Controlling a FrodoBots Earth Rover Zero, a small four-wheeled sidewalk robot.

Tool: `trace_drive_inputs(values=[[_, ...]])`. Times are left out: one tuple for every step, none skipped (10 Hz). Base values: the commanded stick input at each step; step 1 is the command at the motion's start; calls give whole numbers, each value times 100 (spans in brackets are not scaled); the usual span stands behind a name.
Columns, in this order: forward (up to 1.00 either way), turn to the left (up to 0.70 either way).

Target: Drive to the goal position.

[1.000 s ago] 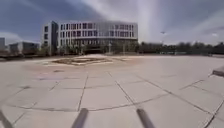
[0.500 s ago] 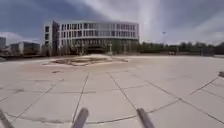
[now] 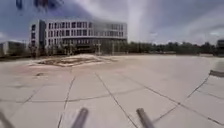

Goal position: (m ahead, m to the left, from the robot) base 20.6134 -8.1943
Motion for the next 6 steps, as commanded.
trace_drive_inputs(values=[[50,-24],[50,0],[50,0],[50,0],[50,0],[50,0]])
